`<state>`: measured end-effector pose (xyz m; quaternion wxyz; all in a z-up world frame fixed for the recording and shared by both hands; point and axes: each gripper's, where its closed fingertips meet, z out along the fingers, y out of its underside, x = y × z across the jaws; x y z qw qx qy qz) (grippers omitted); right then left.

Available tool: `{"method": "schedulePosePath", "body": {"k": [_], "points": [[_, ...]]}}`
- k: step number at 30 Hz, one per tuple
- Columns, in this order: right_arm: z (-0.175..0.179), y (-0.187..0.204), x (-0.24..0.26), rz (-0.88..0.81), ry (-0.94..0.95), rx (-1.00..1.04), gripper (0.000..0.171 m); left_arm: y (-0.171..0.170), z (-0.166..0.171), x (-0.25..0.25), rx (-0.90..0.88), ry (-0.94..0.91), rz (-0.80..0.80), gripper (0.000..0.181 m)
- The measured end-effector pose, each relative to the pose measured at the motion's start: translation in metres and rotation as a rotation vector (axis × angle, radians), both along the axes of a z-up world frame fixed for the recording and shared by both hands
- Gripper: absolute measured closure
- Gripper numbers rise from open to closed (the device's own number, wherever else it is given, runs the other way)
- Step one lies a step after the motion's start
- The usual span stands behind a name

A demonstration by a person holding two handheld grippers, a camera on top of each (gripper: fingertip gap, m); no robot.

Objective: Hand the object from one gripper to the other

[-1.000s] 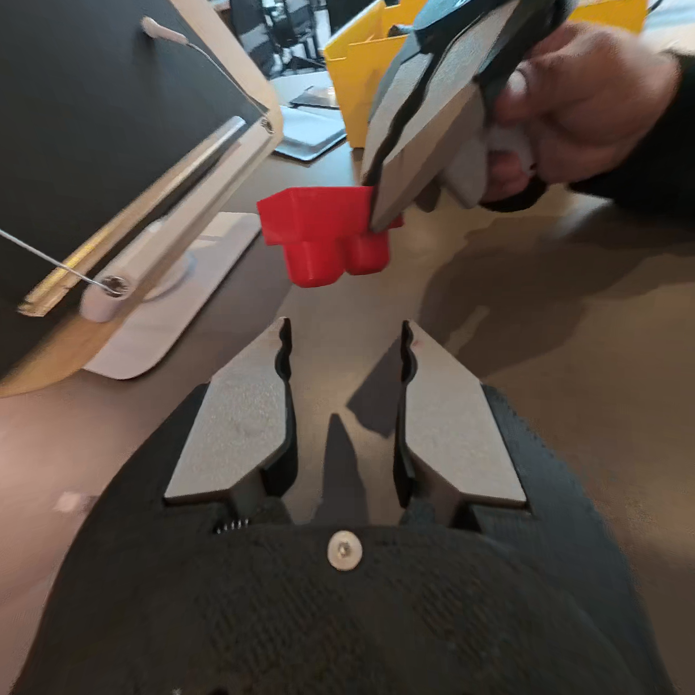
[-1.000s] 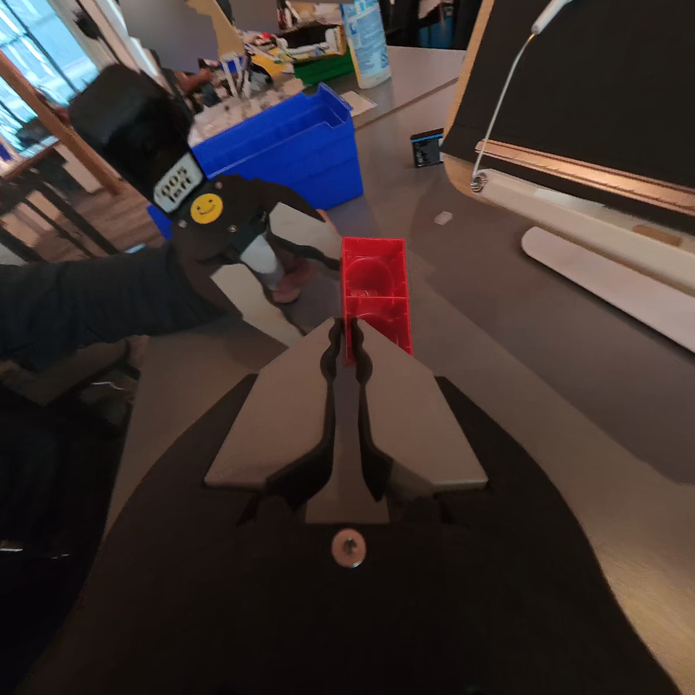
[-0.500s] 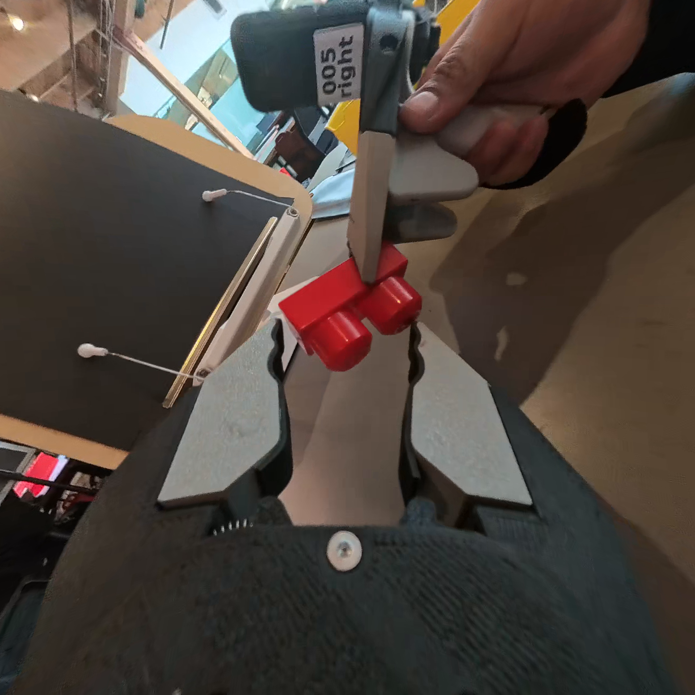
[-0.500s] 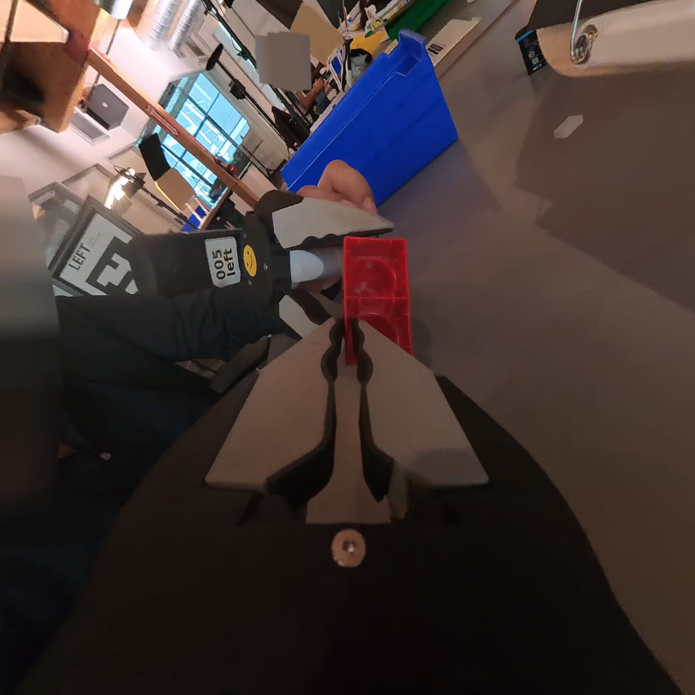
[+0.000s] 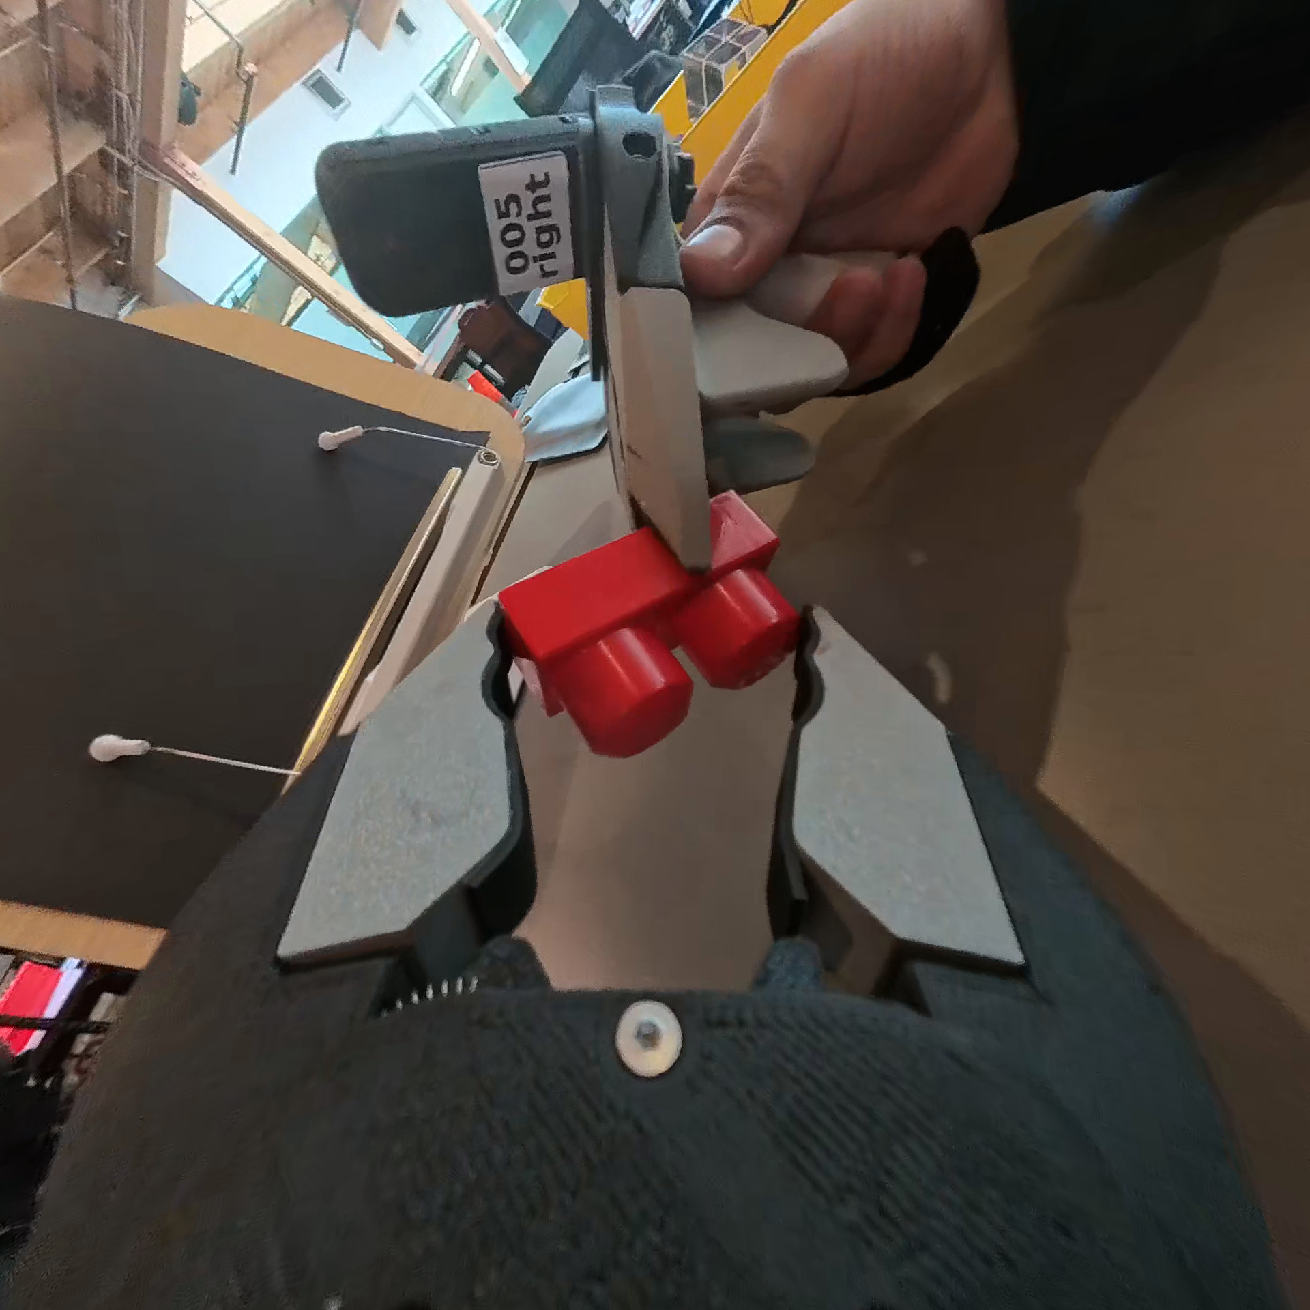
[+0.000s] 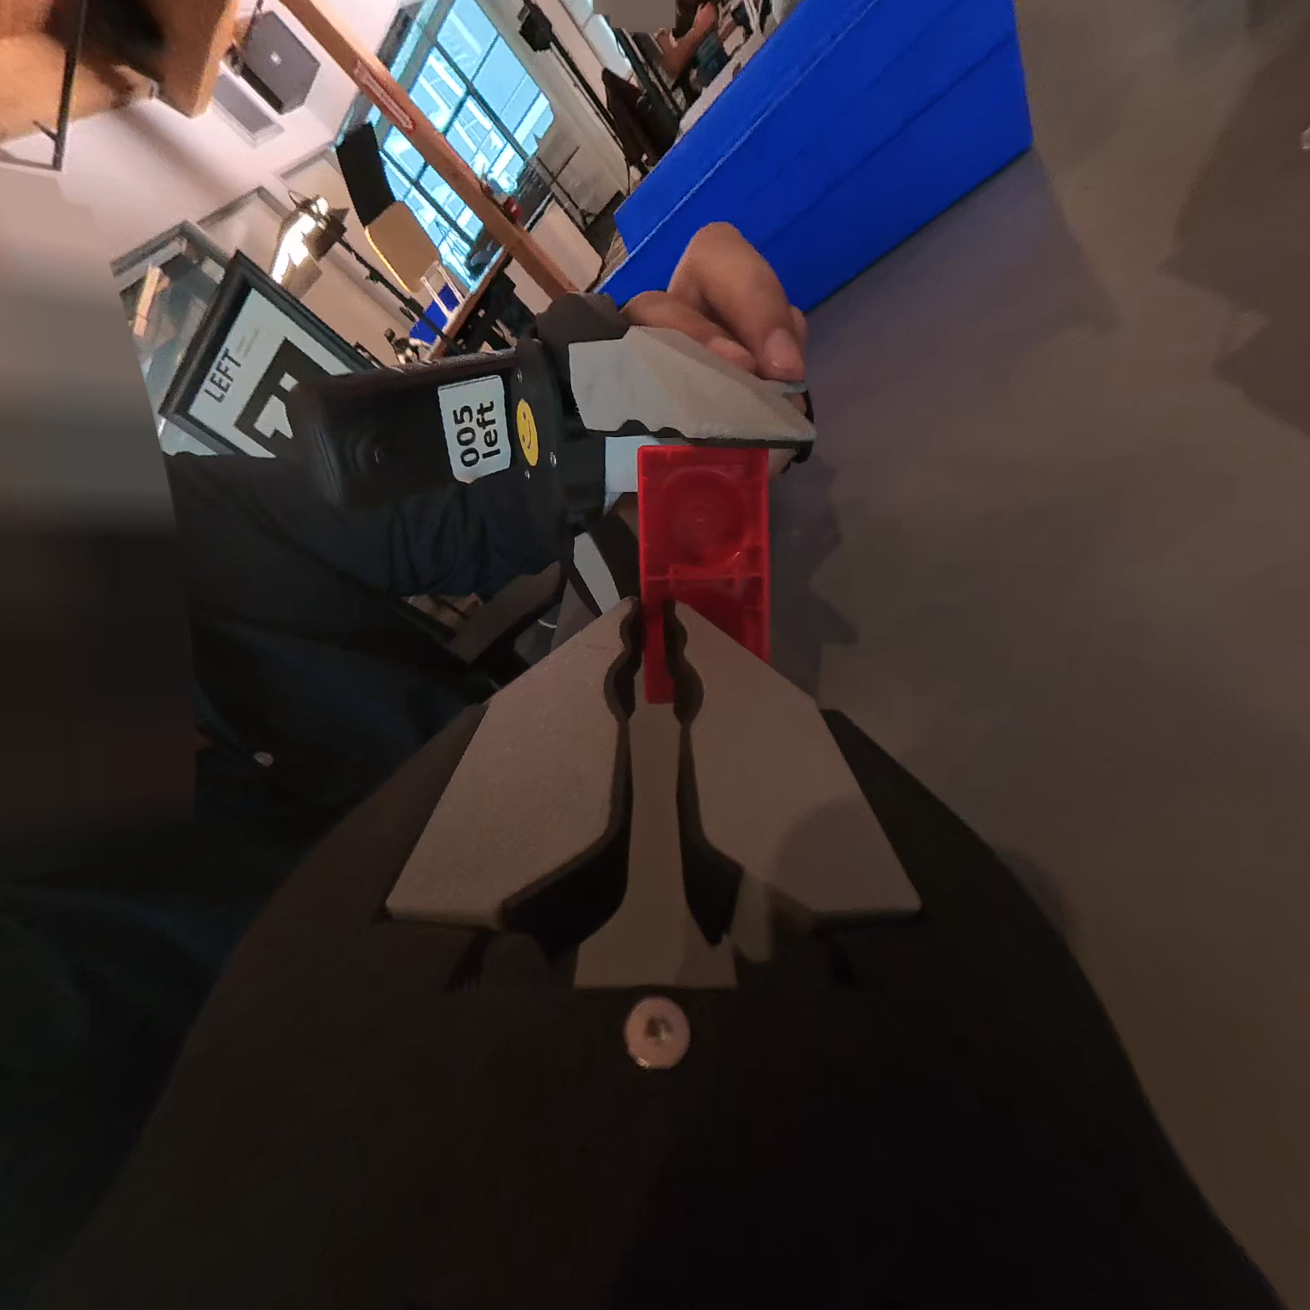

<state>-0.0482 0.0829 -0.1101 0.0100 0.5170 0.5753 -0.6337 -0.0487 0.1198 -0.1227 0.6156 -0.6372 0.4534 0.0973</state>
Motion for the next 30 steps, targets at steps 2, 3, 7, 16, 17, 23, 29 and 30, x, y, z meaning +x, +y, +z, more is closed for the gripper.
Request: {"method": "schedulePosePath", "body": {"k": [2,3,7,16,17,23,29,30], "points": [[0.004,0.002,-0.001,-0.011,0.018,-0.027,0.171,0.002,0.005,-0.003,-0.006,-0.032,0.017,0.102],[0.006,0.004,-0.001,-0.014,0.023,-0.035,0.171,0.004,0.008,-0.007,-0.002,-0.047,0.036,0.102],[0.013,0.026,-0.005,-0.119,0.051,-0.014,0.157,0.010,0.013,-0.020,-0.008,-0.110,0.090,0.102],[0.005,0.020,-0.013,-0.121,0.044,-0.009,0.123,0.007,0.018,-0.013,0.034,-0.118,0.061,0.102],[0.002,0.013,-0.014,-0.090,0.037,-0.001,0.130,0.005,0.018,-0.010,0.028,-0.126,0.048,0.102],[0.007,0.024,-0.016,-0.168,0.066,0.089,0.138,0.010,0.014,-0.015,0.006,-0.169,0.090,0.113],[0.045,0.094,0.002,-0.557,0.210,0.396,0.138,0.020,-0.003,-0.034,-0.093,-0.191,0.184,0.156],[0.056,0.105,0.009,-0.632,0.246,0.463,0.139,0.023,-0.007,-0.038,-0.105,-0.185,0.209,0.158]]}}
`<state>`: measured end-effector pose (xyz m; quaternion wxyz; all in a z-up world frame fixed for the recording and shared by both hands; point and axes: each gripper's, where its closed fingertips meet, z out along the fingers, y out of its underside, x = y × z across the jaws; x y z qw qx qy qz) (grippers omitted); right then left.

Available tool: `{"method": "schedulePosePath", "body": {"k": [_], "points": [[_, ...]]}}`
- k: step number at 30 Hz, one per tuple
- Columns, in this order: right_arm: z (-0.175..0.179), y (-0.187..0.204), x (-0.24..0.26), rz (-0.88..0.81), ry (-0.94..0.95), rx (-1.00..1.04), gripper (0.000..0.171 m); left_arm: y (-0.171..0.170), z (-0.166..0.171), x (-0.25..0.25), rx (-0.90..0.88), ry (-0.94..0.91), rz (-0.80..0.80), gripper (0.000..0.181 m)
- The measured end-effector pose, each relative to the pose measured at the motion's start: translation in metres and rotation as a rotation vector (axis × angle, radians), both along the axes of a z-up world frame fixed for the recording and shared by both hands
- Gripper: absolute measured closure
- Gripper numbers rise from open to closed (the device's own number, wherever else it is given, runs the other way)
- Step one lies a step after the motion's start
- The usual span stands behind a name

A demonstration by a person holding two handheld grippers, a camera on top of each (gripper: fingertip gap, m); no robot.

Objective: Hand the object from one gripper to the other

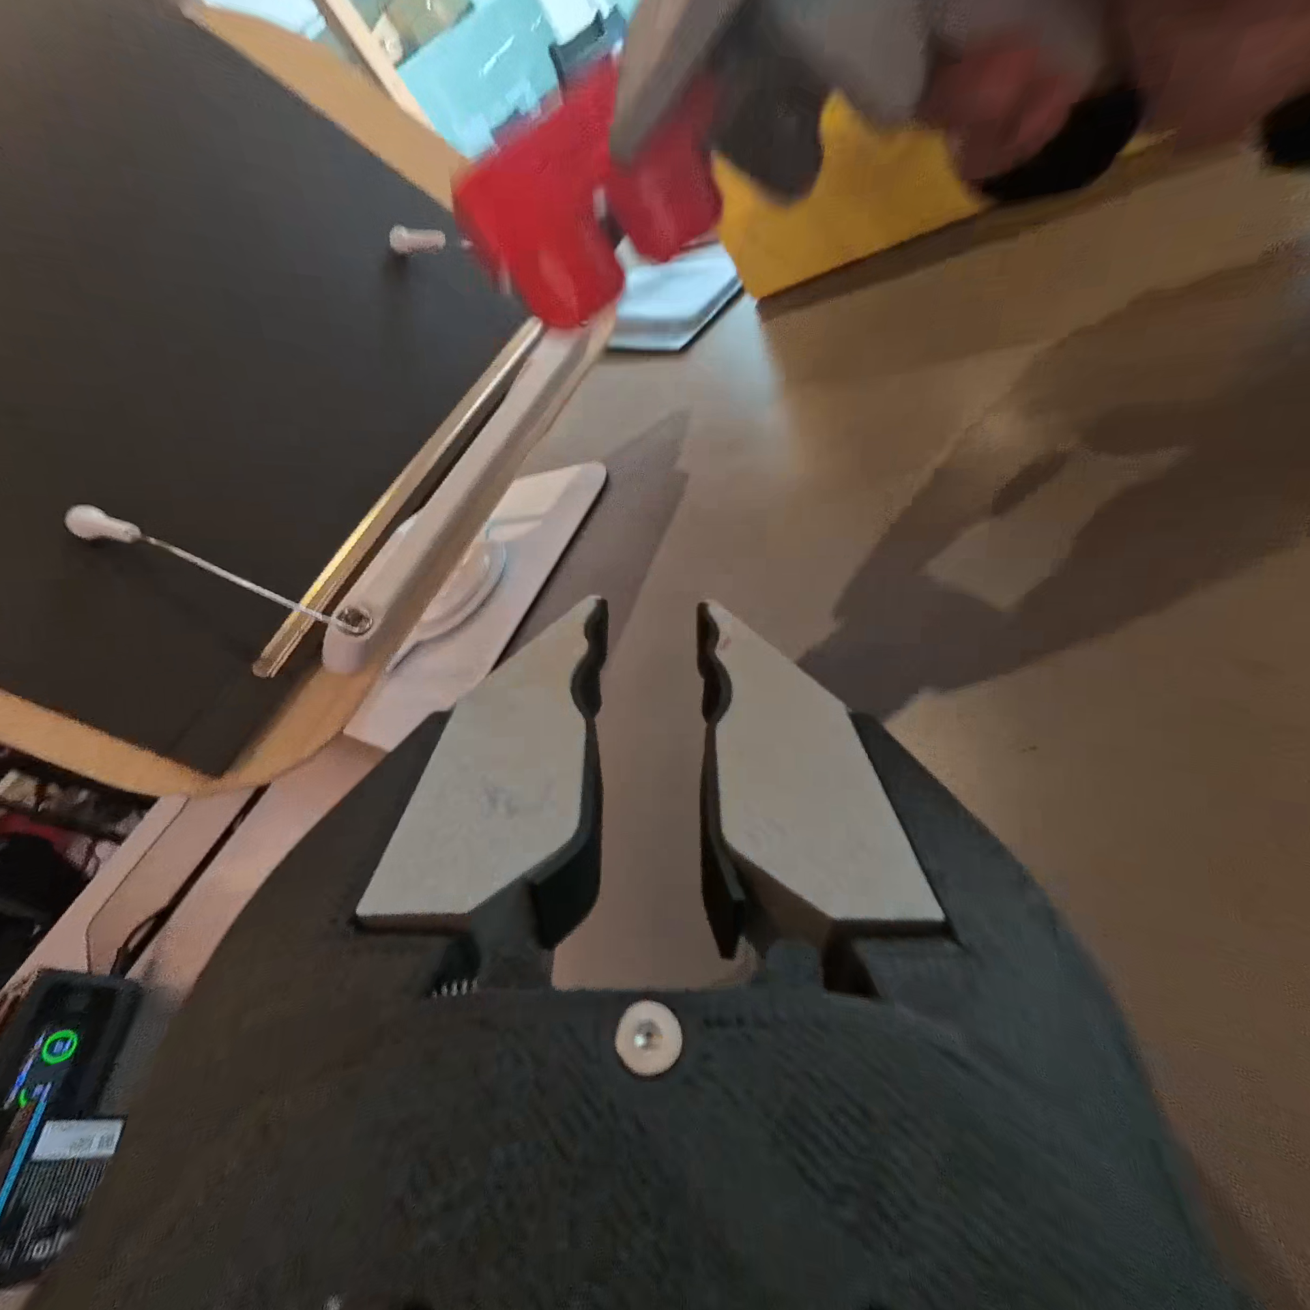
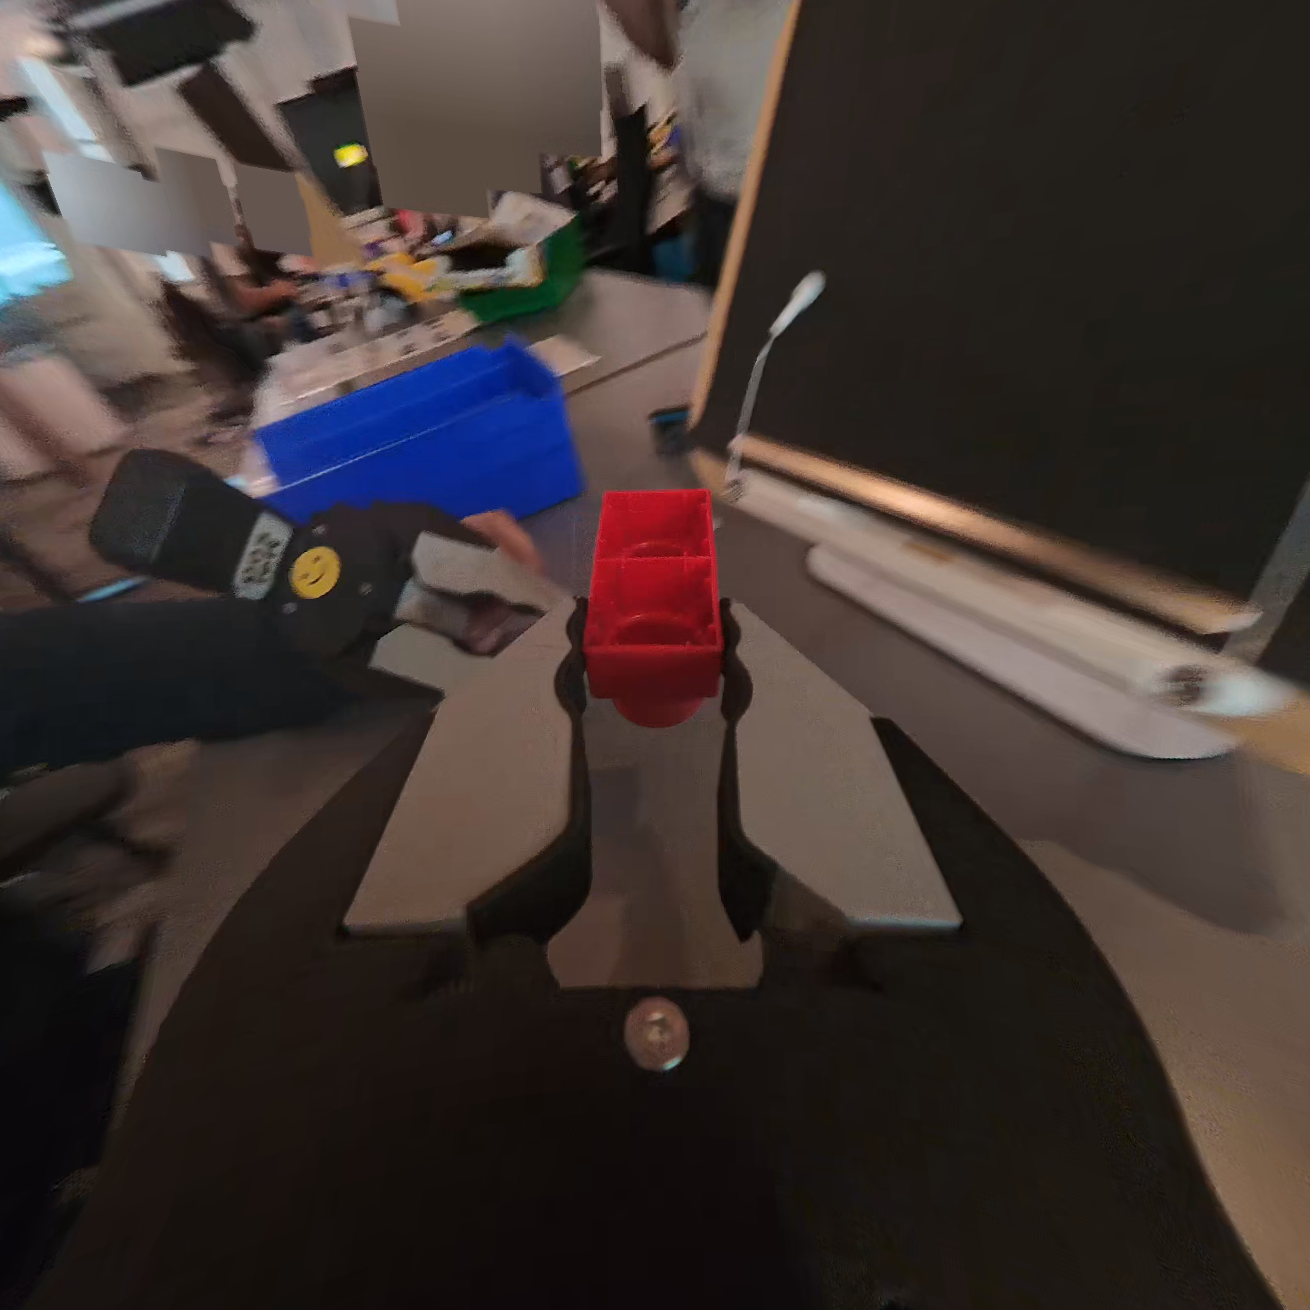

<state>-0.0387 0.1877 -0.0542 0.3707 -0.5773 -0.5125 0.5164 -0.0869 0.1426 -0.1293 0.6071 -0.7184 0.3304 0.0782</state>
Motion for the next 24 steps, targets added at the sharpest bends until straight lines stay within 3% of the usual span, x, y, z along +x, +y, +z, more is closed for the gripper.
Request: {"method": "schedulePosePath", "body": {"k": [5,12,17,24], "points": [[0.061,0.059,0.066,-0.444,0.065,0.293,0.139,0.006,-0.008,-0.015,-0.045,0.011,0.070,0.162],[0.103,0.164,0.188,-0.844,-0.148,0.391,0.139,0.006,-0.009,-0.011,-0.037,0.043,0.067,0.163],[0.077,0.228,0.242,-0.973,-0.273,0.310,0.138,0.006,-0.012,-0.010,-0.040,0.065,0.066,0.163],[-0.006,0.274,0.262,-0.968,-0.553,0.125,0.139,0.007,-0.014,-0.013,-0.045,0.064,0.070,0.164]]}}
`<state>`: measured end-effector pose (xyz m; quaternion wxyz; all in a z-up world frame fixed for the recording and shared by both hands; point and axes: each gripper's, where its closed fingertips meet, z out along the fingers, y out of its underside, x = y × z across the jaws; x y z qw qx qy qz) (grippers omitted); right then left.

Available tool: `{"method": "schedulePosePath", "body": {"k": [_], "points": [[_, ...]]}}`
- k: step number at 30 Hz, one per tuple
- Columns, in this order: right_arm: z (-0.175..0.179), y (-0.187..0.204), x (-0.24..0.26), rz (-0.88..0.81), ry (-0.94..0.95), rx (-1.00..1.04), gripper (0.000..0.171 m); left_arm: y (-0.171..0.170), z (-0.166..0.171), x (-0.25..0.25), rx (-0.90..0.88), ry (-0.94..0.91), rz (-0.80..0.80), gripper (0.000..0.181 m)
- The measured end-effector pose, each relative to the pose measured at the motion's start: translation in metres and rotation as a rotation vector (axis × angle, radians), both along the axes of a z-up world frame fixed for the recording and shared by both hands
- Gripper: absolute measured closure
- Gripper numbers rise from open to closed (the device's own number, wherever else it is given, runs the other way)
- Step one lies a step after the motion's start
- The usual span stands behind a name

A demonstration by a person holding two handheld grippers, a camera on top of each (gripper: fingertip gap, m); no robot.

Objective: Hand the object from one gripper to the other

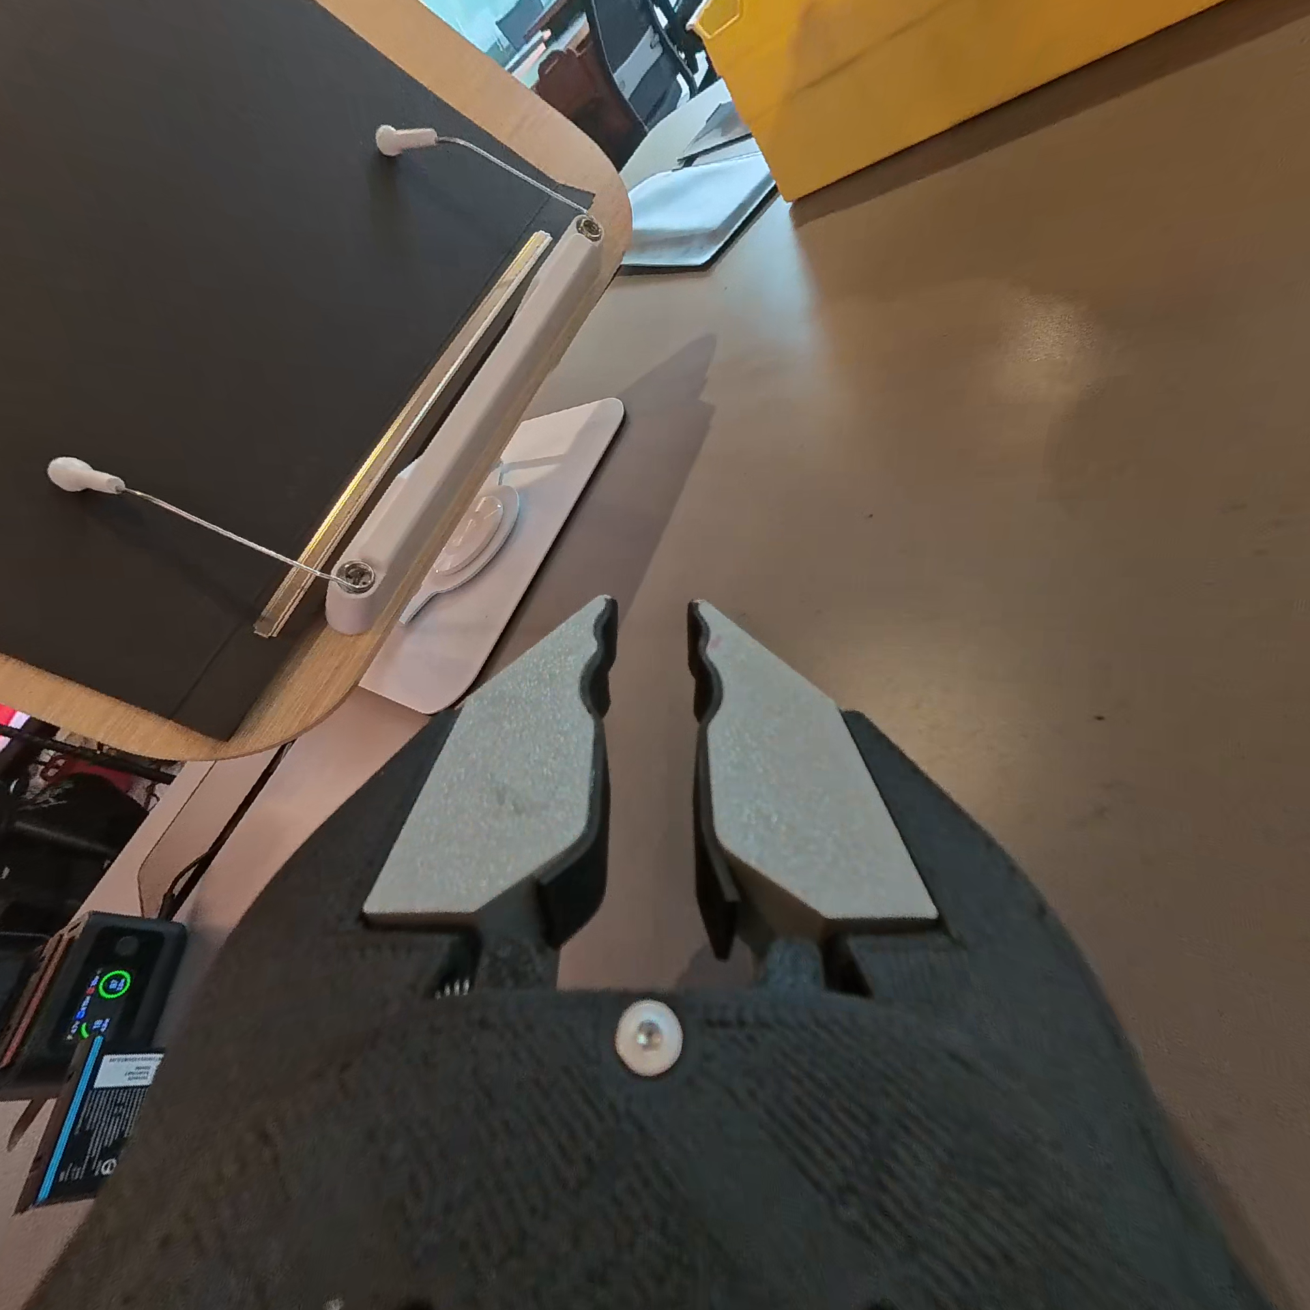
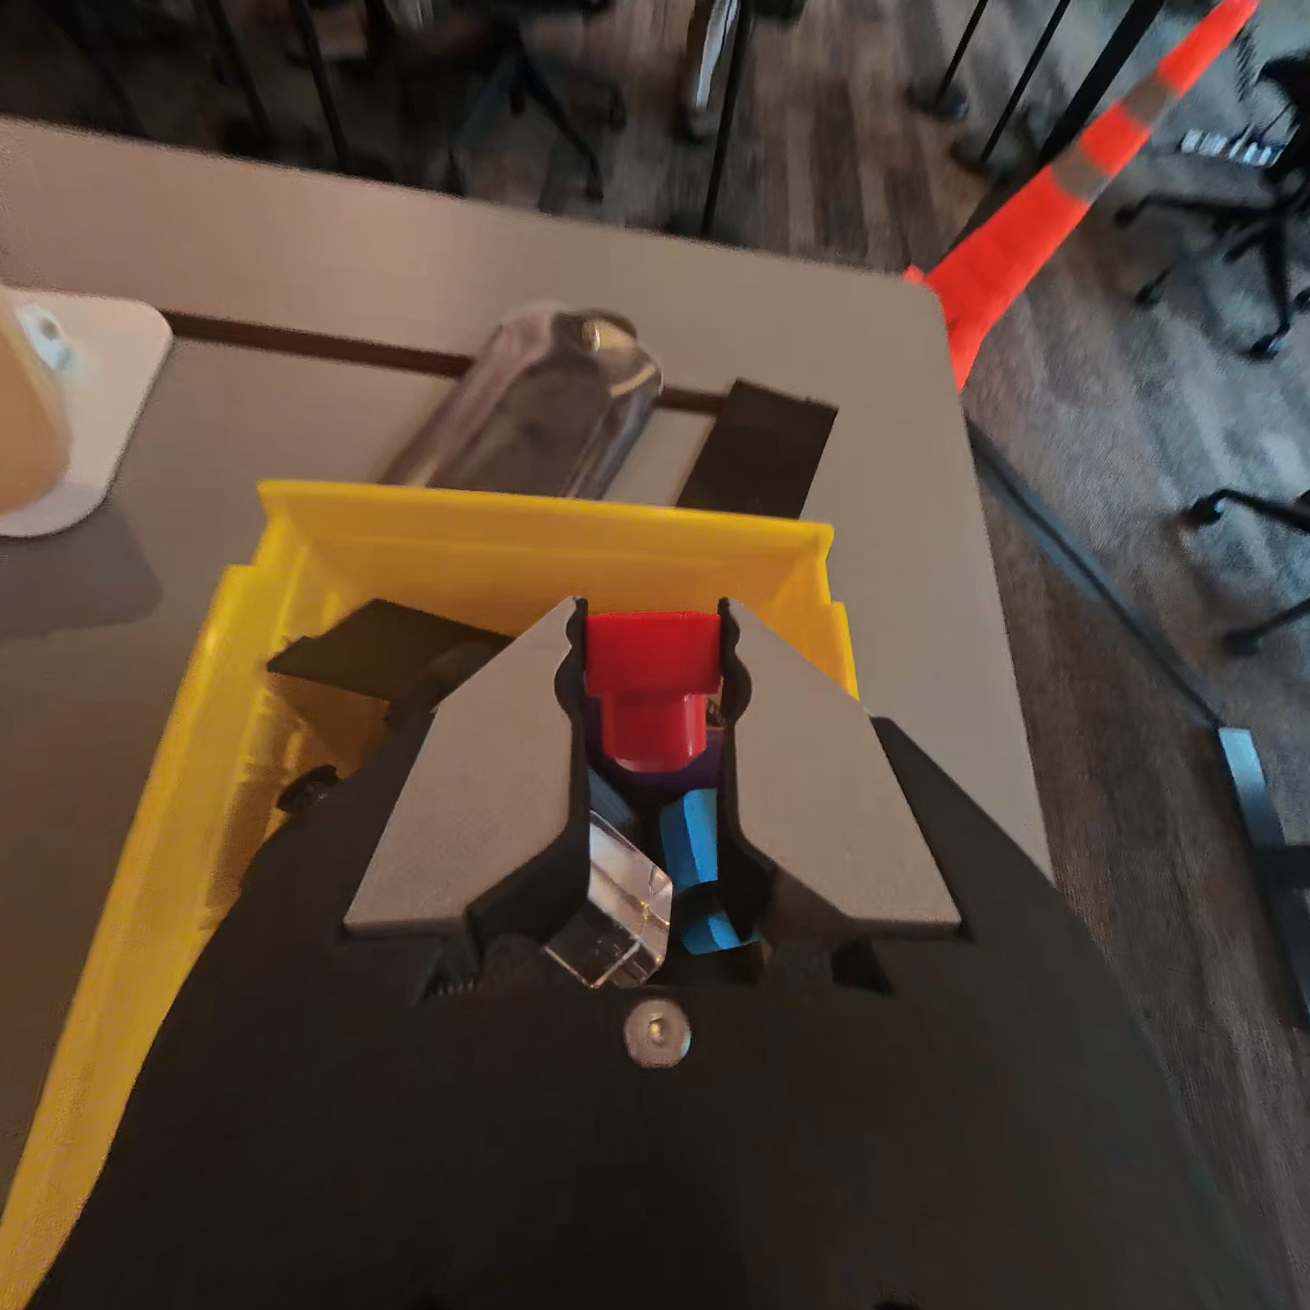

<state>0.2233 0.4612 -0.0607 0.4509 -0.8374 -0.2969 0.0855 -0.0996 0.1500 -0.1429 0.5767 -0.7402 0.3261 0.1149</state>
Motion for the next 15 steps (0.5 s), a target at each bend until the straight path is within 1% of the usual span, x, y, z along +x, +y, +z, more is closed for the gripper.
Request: {"method": "schedulePosePath", "body": {"k": [1,3,6,10,15], "points": [[-0.007,0.002,0.001,-0.010,-0.023,-0.032,0.139,0.000,0.000,0.000,0.000,0.001,0.001,0.164],[-0.007,0.004,-0.002,-0.010,-0.032,-0.042,0.138,0.000,0.000,0.000,-0.002,0.000,0.002,0.164],[0.009,0.002,-0.015,0.014,-0.011,-0.017,0.133,0.000,0.000,-0.001,-0.002,-0.006,0.005,0.164],[0.027,-0.002,-0.026,0.031,-0.039,0.018,0.130,0.001,0.000,-0.002,-0.001,-0.004,0.006,0.164],[0.053,-0.014,-0.045,0.078,-0.023,0.061,0.130,0.000,0.003,-0.003,0.005,-0.012,0.010,0.164]]}}
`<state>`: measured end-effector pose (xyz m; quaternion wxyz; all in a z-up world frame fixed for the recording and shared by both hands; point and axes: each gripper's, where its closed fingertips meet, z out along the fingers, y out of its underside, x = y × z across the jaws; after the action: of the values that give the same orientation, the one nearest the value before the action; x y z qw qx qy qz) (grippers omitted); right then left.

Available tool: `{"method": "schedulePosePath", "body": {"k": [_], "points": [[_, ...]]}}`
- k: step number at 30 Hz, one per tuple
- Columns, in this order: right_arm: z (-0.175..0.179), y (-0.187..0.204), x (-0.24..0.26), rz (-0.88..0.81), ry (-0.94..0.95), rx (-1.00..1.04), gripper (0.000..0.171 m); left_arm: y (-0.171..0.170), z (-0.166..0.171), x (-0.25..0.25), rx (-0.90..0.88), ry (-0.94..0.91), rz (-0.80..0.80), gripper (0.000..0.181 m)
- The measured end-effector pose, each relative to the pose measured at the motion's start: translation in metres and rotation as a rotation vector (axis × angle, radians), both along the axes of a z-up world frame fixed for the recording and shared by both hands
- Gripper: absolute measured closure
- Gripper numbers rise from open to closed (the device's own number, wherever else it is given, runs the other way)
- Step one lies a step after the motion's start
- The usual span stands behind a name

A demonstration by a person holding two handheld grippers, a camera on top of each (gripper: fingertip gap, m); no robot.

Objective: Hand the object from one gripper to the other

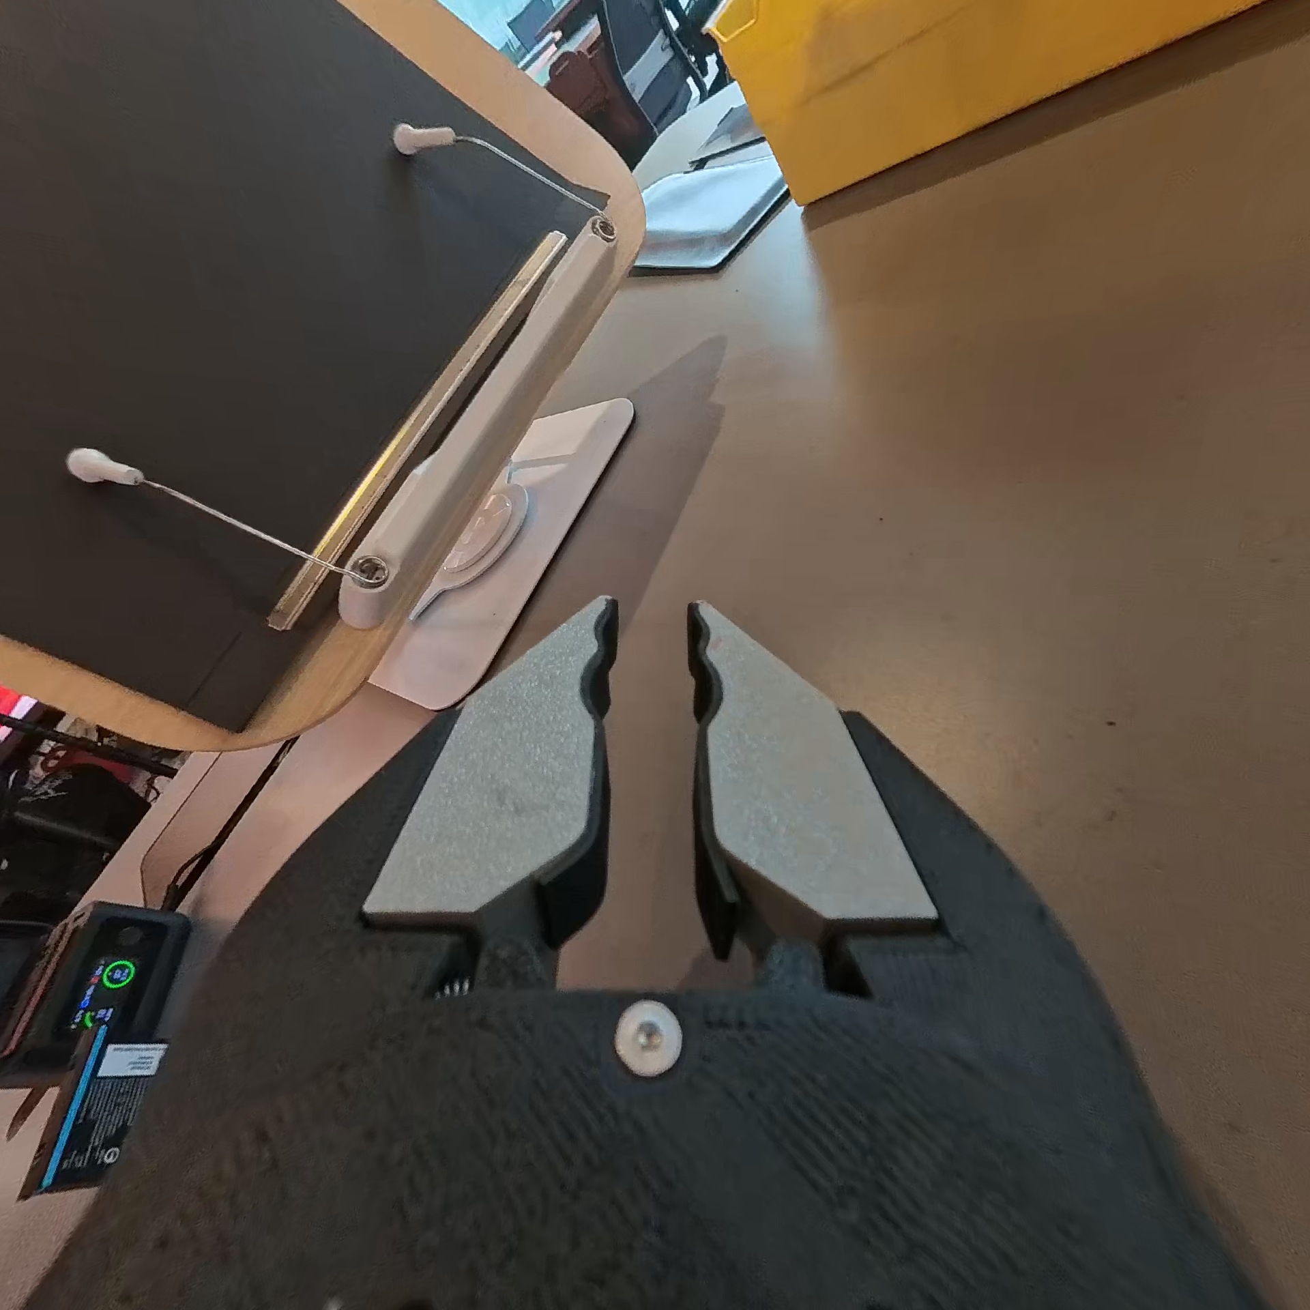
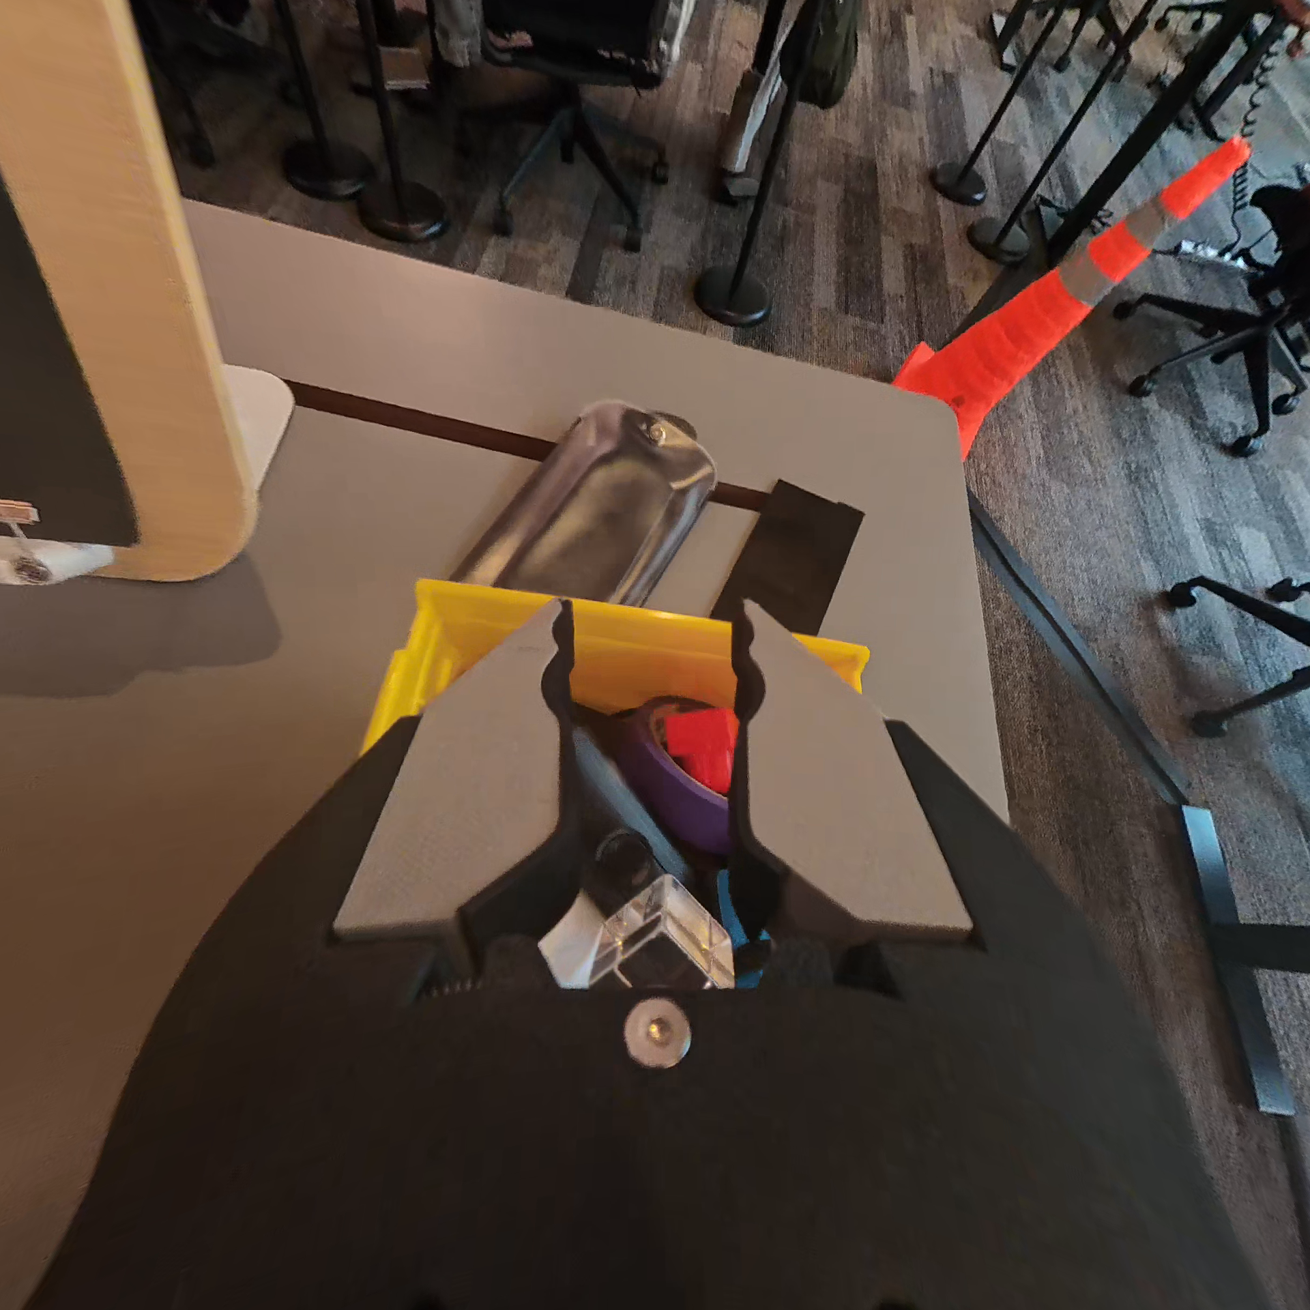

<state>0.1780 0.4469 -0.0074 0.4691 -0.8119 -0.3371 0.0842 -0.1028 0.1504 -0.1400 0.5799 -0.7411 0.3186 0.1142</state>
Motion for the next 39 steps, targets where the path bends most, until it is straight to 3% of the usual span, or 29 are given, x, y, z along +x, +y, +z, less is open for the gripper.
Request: {"method": "schedulePosePath", "body": {"k": [8,13,15,18,21,23,25,33,39], "points": [[0.065,-0.051,-0.067,0.174,0.116,0.098,0.121,0.000,0.002,-0.004,-0.001,-0.009,0.015,0.164],[0.076,-0.144,-0.156,0.488,0.512,0.114,0.111,0.001,0.003,-0.008,-0.007,-0.034,0.038,0.166],[0.060,-0.181,-0.192,0.601,0.634,0.130,0.107,0.002,0.003,-0.012,-0.012,-0.044,0.054,0.166],[0.011,-0.211,-0.242,0.647,0.671,0.145,0.101,0.003,0.004,-0.017,-0.012,-0.068,0.074,0.166],[-0.044,-0.228,-0.281,0.654,0.568,0.208,0.114,0.005,0.003,-0.025,-0.027,-0.108,0.097,0.166],[-0.076,-0.251,-0.300,0.745,0.409,0.132,0.117,0.006,0.004,-0.029,-0.037,-0.154,0.104,0.167],[-0.098,-0.257,-0.306,0.732,0.282,0.128,0.115,0.006,0.007,-0.033,-0.046,-0.217,0.109,0.169],[-0.127,-0.270,-0.318,0.809,0.281,-0.040,0.117,0.006,0.003,-0.045,-0.145,-0.394,0.113,0.167],[-0.127,-0.256,-0.310,0.773,0.340,-0.119,0.104,0.004,0.020,-0.045,-0.105,-0.539,0.059,0.149]]}}
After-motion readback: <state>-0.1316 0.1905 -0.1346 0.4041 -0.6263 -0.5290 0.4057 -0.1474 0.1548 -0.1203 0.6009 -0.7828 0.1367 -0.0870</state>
